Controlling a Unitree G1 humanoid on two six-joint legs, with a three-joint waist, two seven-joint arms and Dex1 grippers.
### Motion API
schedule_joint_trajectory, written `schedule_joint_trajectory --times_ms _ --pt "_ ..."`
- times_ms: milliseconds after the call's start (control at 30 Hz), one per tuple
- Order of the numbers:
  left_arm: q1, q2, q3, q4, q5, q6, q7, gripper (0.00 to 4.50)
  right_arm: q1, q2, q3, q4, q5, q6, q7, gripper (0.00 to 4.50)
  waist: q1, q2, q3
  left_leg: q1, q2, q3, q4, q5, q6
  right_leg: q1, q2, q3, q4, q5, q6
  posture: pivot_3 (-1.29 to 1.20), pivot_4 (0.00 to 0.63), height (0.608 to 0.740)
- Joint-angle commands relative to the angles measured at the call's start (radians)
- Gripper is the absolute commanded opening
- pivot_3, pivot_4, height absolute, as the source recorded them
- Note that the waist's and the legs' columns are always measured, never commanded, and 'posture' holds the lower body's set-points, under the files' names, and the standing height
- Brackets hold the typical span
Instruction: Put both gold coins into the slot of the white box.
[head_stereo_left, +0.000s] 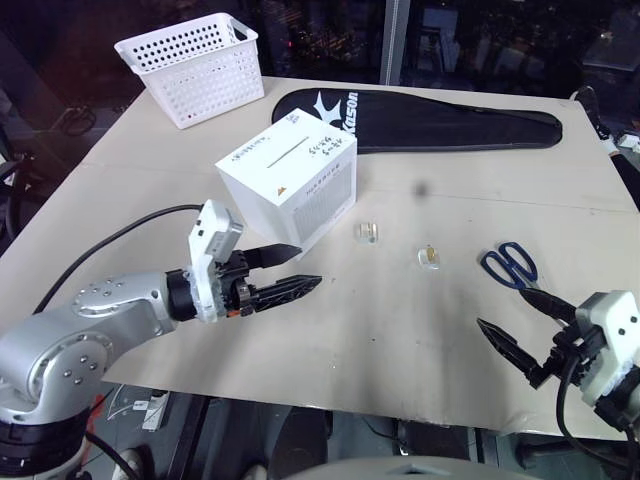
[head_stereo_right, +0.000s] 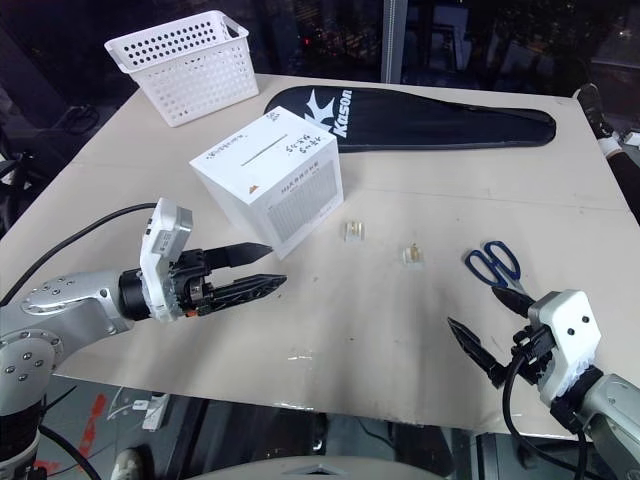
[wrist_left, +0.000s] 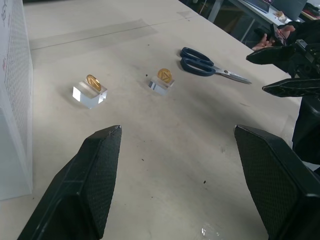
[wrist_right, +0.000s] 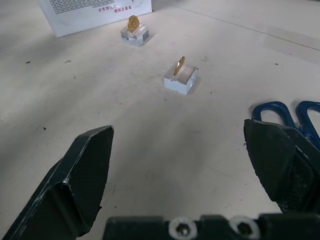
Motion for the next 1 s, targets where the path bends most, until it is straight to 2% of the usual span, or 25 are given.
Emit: schedule_joint_trajectory --times_ms 33,100,133,167,200,300,400,467,500,567,733,1000 --pt "-0.001 -0.012 0.006 -0.058 -0.027 -0.009 0.040 3.61 -0.083 0.007 0.030 -0.023 0.048 0.048 -0.066 4.50 0.000 0.000 0.000 0.000 0.000 0.000 0.000 0.000 0.000 0.000 0.000 0.000 0.000 0.000 0.000 0.00 0.150 0.740" --pt "0.010 -0.051 -0.007 -0.100 -0.020 -0.036 0.082 3.61 -0.207 0.011 0.111 -0.028 0.105 0.178 -0.176 4.50 -0.007 -0.001 0.000 0.001 0.001 0.000 0.000 0.000 0.000 0.000 0.000 0.001 0.000 0.000 0.000 0.00 0.150 0.740" --pt "0.028 -0.065 -0.018 -0.125 0.027 -0.072 0.087 3.61 -0.267 0.014 0.158 -0.030 0.078 0.236 -0.237 4.50 -0.009 -0.001 0.000 0.001 0.001 0.000 0.000 0.000 0.000 0.000 0.000 0.001 0.000 0.000 0.000 0.00 0.150 0.740" --pt "0.054 -0.087 -0.016 -0.137 0.034 -0.102 0.065 3.61 -0.326 0.016 0.205 -0.019 0.067 0.291 -0.271 4.50 -0.011 -0.001 0.001 0.001 0.001 0.000 0.000 0.000 0.000 0.000 0.000 0.002 0.000 0.000 0.000 0.00 0.150 0.740" --pt "0.089 -0.075 -0.031 -0.148 0.090 -0.153 0.008 3.61 -0.397 0.026 0.259 0.005 0.053 0.341 -0.313 4.50 -0.020 0.000 0.001 0.001 0.001 -0.001 0.000 0.000 0.000 0.000 0.000 0.001 0.000 0.000 0.000 0.00 0.150 0.740" --pt "0.104 -0.055 -0.040 -0.098 0.101 -0.187 -0.098 3.61 -0.574 0.096 0.365 0.090 0.045 0.482 -0.420 4.50 -0.022 0.000 0.002 0.000 0.001 -0.001 0.000 0.000 0.000 -0.001 0.001 0.001 0.001 0.000 0.000 0.00 0.150 0.740" --pt "0.112 -0.038 -0.055 -0.068 0.170 -0.260 -0.189 3.65 -0.676 0.173 0.388 0.159 0.034 0.563 -0.489 3.69 -0.016 0.002 0.003 -0.001 0.000 0.000 0.000 0.000 -0.001 -0.002 0.001 0.000 0.001 0.000 -0.001 0.00 0.150 0.740" --pt "0.108 -0.039 -0.062 -0.048 0.198 -0.286 -0.208 4.16 -0.745 0.210 0.417 0.202 0.011 0.603 -0.520 2.69 -0.016 0.002 0.003 -0.003 0.000 0.000 -0.001 0.000 0.000 -0.003 0.001 0.000 0.000 0.000 -0.001 0.00 0.150 0.740" --pt "0.099 -0.041 -0.067 -0.031 0.211 -0.294 -0.210 4.47 -0.776 0.237 0.417 0.228 0.002 0.623 -0.541 2.65 -0.018 0.002 0.003 -0.003 0.000 0.000 -0.001 0.000 0.000 -0.003 0.000 0.001 0.000 0.000 -0.001 0.00 0.150 0.740" --pt "0.078 -0.044 -0.068 0.003 0.218 -0.296 -0.211 4.47 -0.819 0.275 0.409 0.259 -0.009 0.654 -0.561 2.65 -0.021 0.002 0.003 -0.003 0.000 0.000 -0.001 0.000 0.000 -0.004 0.000 0.001 0.000 0.000 0.000 0.00 0.150 0.740" --pt "0.037 -0.053 -0.054 0.049 0.178 -0.276 -0.203 4.47 -0.856 0.291 0.393 0.263 -0.029 0.702 -0.562 2.65 -0.023 0.003 0.004 -0.005 0.000 -0.002 -0.002 0.000 0.000 -0.006 0.000 0.000 0.000 0.000 0.000 0.00 0.150 0.740" --pt "0.075 -0.063 -0.064 0.056 0.198 -0.305 -0.240 4.47 -0.885 0.325 0.369 0.276 -0.058 0.735 -0.554 2.65 -0.028 0.003 0.004 -0.006 0.000 -0.002 -0.002 0.000 0.000 -0.007 0.000 0.000 0.001 0.000 0.000 0.00 0.150 0.740"
